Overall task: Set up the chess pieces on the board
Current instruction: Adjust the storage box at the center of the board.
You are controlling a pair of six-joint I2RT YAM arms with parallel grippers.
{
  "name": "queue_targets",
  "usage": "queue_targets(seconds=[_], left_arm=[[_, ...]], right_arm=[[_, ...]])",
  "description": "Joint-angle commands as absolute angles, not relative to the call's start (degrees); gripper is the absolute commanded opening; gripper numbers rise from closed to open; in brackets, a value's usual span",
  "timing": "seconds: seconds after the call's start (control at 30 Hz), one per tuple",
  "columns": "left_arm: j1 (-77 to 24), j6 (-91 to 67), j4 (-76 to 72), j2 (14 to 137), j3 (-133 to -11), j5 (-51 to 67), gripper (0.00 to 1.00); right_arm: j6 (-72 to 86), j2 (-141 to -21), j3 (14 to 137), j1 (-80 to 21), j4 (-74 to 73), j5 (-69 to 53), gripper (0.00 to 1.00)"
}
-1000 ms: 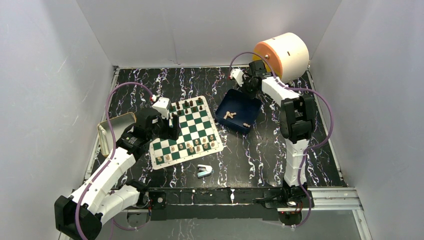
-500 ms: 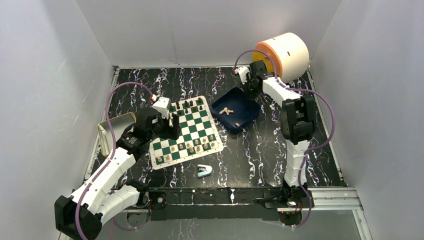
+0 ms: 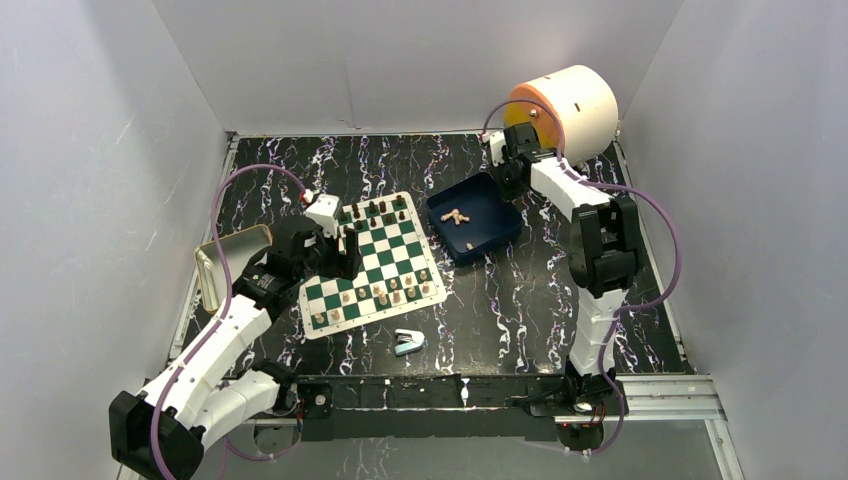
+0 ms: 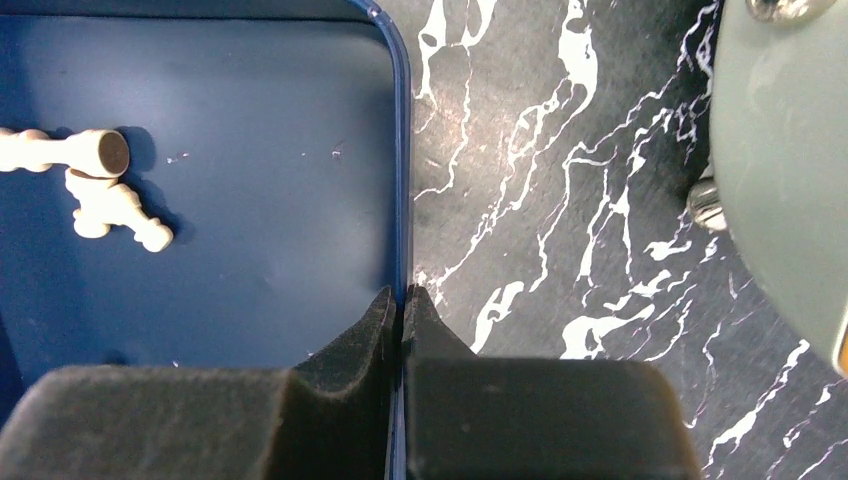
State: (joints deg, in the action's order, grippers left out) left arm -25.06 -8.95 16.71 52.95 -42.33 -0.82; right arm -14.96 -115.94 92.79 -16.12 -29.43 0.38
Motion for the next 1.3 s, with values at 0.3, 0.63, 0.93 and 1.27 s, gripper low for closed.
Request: queue_targets(seconds=[0.3, 0.63, 0.93, 1.27], left_arm=[[-24.87, -8.26, 16.26, 51.6, -42.01, -0.53, 0.76], [-24.87, -8.17, 16.4, 51.51, -41.99, -0.75, 0.76], [-24.87, -8.17, 16.37, 51.33, -41.77, -1.01, 0.76], [-24.87, -8.09, 16.42, 51.24, -41.69, -1.64, 0.76]], right_arm=[[-3.69, -112.55, 90.16, -15.84, -25.75, 1.11, 0.0], [-3.3, -112.61, 89.56, -15.91, -24.51, 0.35, 0.0], [-6.86, -113.82, 89.65, -15.88, -23.55, -2.55, 0.0], [-2.22, -114.25, 89.07, -15.86, -22.42, -1.42, 0.0]])
